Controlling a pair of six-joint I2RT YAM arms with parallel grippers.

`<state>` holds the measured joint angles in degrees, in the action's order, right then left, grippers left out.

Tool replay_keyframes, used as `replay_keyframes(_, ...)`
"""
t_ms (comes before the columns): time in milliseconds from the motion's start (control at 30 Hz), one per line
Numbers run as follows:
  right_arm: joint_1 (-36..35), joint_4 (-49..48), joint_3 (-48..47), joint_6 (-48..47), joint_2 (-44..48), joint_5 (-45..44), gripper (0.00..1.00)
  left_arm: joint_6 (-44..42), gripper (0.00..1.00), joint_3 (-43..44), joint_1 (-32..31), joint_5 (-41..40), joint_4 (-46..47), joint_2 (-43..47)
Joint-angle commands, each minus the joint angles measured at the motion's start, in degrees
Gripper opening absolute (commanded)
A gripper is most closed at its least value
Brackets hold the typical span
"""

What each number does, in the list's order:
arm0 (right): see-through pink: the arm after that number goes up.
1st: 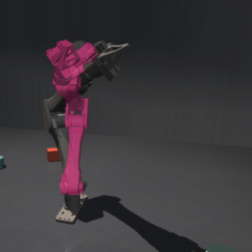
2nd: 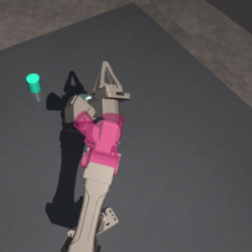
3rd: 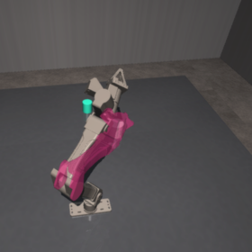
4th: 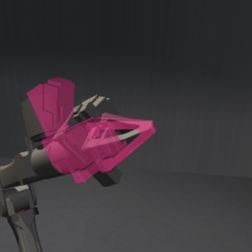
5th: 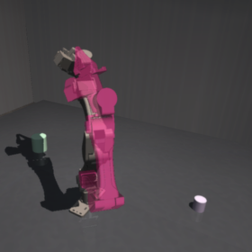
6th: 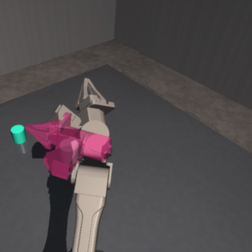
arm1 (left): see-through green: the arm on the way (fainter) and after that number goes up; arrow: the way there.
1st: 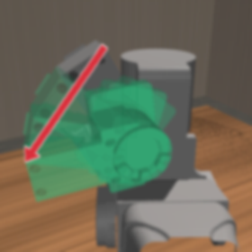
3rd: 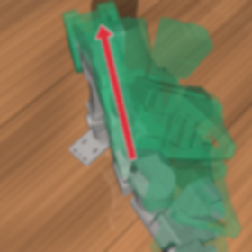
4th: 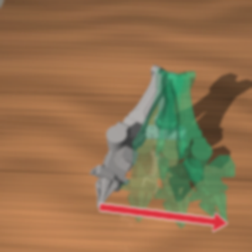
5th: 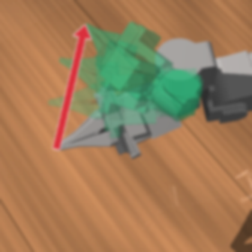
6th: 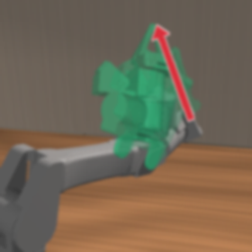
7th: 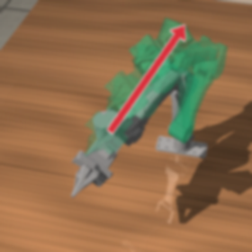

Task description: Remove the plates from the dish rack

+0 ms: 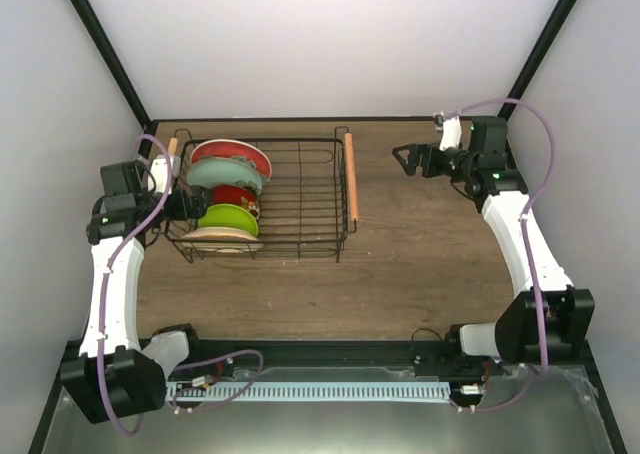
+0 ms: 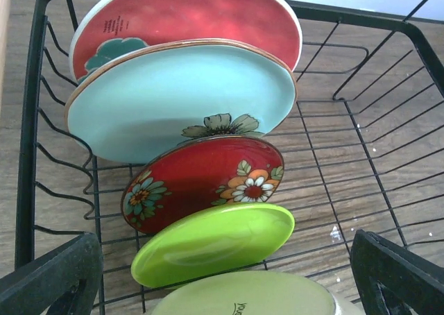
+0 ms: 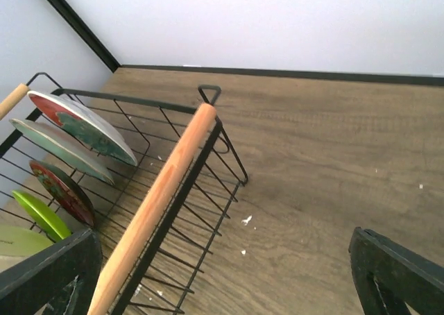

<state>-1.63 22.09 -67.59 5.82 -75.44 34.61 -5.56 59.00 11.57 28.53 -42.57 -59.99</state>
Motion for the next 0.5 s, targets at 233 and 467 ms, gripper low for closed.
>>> replay_keyframes(233,-20.6,7.8,-17.0,-9.2,-6.7,-7.6,1.0,8.1,1.0,3.6,0.2,-6.1,5.2,-5.1)
replay_keyframes(467,-31.6,7.5,-21.2,-10.5,-10.0,-8.4,0.89,14.8,1.0,5.3,1.1,-6.7,10.8,-7.1)
